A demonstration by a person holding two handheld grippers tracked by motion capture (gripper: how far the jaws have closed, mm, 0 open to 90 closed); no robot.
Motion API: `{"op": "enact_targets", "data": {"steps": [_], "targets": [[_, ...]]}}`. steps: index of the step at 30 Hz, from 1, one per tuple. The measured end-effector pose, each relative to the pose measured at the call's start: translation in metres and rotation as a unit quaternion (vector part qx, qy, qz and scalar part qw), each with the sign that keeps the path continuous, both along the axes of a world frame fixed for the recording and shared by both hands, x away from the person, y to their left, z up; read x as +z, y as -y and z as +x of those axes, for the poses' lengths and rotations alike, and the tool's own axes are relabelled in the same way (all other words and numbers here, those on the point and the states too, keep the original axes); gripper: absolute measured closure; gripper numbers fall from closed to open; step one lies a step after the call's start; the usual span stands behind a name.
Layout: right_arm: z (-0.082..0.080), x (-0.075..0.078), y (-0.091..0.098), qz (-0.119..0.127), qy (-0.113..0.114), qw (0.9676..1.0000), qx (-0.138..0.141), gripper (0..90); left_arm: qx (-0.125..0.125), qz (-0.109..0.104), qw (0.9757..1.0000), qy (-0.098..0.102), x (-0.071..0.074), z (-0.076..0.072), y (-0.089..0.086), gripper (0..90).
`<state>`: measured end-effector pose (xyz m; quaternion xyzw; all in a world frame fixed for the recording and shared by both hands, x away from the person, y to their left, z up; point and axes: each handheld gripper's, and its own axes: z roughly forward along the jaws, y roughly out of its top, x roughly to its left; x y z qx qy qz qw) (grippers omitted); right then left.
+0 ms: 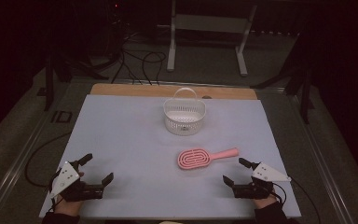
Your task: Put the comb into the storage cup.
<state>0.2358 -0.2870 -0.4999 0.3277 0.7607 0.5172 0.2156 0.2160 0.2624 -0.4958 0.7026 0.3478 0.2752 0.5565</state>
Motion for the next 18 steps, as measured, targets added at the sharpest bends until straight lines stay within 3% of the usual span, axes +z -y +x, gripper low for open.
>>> {"op": "enact_targets", "data": {"steps": [8,18], "targets": [[-0.004,0.008,0.001,0.008,0.005,1.0,-0.003,8.5,-0.001,0.003,1.0,-0.005,-0.001,0.003,0.002,0.0],[-0.009,0.024,-0.005,-0.018,-0.009,0.9998,0.005,8.5,0.0,-0.002,1.0,-0.002,0.0,0.002,0.002,0.0]]}}
